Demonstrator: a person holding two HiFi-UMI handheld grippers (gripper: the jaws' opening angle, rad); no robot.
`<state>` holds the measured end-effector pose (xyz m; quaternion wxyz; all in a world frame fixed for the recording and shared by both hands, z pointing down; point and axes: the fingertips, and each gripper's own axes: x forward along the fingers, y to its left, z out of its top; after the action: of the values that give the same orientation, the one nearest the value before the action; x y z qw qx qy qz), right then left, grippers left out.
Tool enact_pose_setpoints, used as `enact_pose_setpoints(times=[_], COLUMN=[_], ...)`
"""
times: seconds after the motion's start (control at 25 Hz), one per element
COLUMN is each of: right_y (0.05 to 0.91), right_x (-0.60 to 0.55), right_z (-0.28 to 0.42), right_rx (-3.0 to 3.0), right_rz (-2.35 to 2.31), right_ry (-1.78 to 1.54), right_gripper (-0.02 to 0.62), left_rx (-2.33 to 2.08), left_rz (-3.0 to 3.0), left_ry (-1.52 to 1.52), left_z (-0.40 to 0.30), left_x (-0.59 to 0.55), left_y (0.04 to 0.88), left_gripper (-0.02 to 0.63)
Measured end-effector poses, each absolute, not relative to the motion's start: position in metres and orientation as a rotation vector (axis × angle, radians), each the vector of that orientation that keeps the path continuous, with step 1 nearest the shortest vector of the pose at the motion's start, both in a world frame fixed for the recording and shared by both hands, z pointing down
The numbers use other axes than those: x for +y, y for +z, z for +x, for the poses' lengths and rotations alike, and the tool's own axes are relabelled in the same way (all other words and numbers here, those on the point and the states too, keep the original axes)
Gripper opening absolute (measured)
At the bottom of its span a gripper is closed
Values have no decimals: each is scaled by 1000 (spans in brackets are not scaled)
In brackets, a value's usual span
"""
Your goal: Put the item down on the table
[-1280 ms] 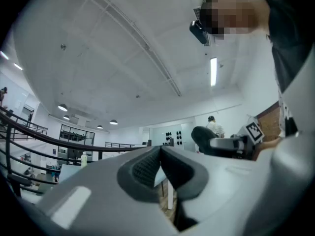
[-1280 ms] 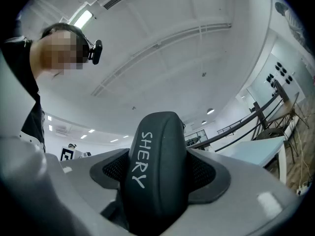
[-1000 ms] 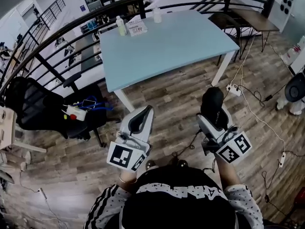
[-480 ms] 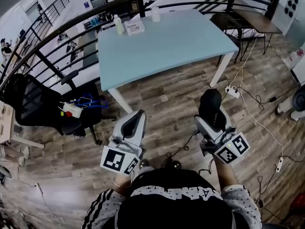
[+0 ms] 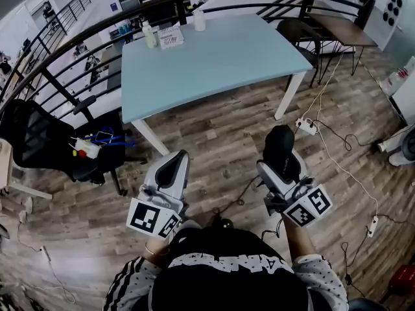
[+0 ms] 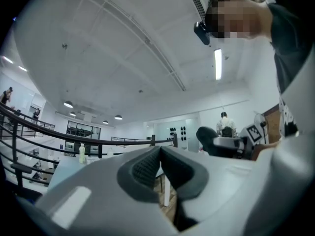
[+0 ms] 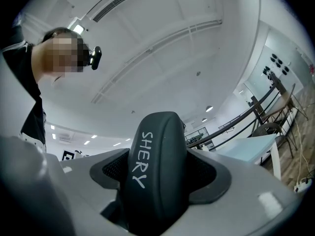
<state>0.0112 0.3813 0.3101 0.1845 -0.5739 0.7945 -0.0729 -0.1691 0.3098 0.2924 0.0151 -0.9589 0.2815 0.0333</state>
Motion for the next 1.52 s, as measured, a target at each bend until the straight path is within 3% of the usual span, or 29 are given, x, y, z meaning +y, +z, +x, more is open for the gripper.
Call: enact_pose_setpoints(times=[0.84,1.52], right_y=[321,326], right_x=[424,354], right_z=[50,58], right_rx=[2126,2144], right_rz=[-1678,-1758], right_ry=[-184,-235], right_gripper=[365,365], left_rx=[728,731], left_rz=[-2923,-2985], left_ry=[78,125], left_z=[-116,-105], left_x=[334,253], left_y=[274,290], left_gripper=[0,0])
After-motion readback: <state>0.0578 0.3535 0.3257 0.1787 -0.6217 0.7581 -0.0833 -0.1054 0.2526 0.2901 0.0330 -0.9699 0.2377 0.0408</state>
